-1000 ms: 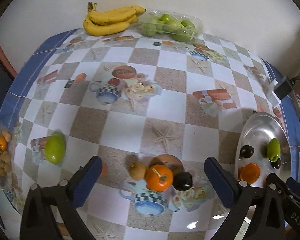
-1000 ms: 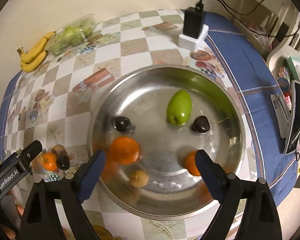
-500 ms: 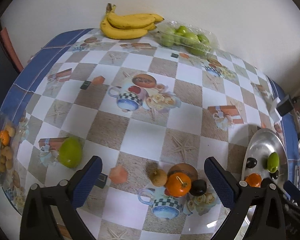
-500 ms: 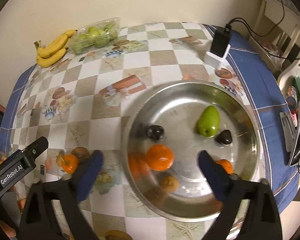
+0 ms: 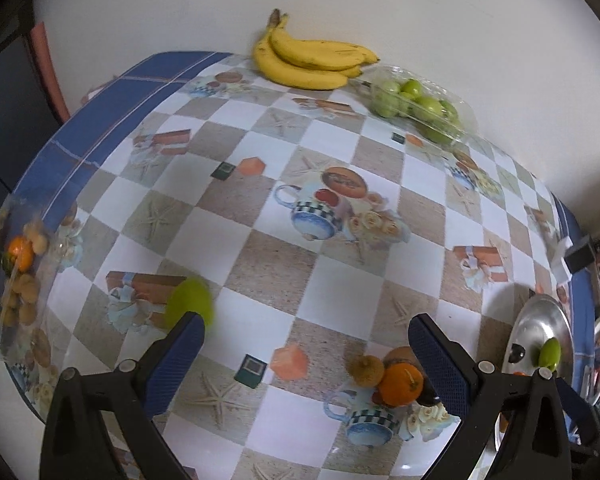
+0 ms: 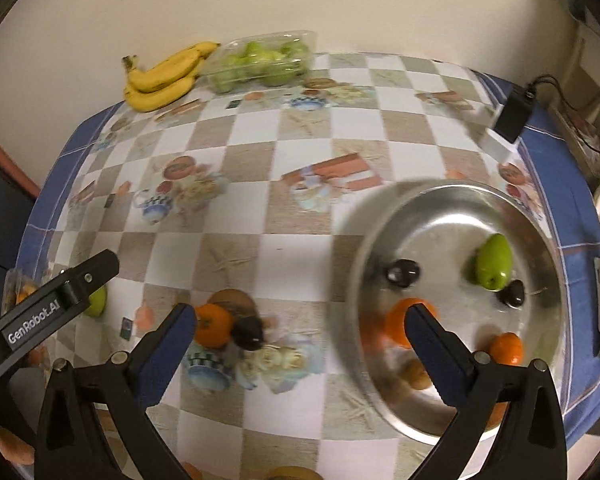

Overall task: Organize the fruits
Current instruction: 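Withdraw both tools from the bowl toward the fruit pile, then grasp a dark plum with the right tool while the left tool grasps another kiwi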

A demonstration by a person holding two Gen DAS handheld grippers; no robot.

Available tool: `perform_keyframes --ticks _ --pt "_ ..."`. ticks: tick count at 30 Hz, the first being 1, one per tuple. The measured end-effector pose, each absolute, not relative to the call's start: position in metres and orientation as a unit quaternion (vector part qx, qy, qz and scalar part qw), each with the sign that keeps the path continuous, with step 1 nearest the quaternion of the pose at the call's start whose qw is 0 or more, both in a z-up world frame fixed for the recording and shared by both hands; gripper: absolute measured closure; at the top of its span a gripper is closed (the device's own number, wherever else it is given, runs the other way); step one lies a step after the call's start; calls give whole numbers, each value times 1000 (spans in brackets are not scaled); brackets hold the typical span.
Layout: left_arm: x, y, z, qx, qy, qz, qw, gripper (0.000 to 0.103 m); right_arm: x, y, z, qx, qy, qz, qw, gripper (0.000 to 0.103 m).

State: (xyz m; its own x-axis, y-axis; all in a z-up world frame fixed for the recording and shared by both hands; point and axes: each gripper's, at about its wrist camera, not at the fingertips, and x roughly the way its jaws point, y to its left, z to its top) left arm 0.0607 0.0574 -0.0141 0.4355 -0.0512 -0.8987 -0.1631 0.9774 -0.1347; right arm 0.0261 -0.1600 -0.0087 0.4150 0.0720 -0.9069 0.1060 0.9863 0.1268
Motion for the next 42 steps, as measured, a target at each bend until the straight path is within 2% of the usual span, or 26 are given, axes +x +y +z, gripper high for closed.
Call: perform_keyframes --ticks 13,15,20,22,24,33,42 --pt "65 67 -34 -120 561 32 818 0 33 -138 -26 85 560 8 824 2" --pt "66 64 -40 -126 573 26 809 0 33 -138 -28 84 564 9 821 13" --pt "66 56 -52 -130 595 17 793 2 33 -137 -37 82 581 11 810 33" --pt "66 55 -55 -137 600 13 788 11 33 -137 -40 82 586 11 806 40" --pt "66 52 -57 -137 605 8 784 15 33 -136 -43 82 591 12 803 47" --pt "69 38 -71 -153 627 -21 764 37 35 -135 -61 84 616 14 783 58" --pt "72 28 -78 -155 638 -36 754 41 38 -133 -67 78 622 18 779 59"
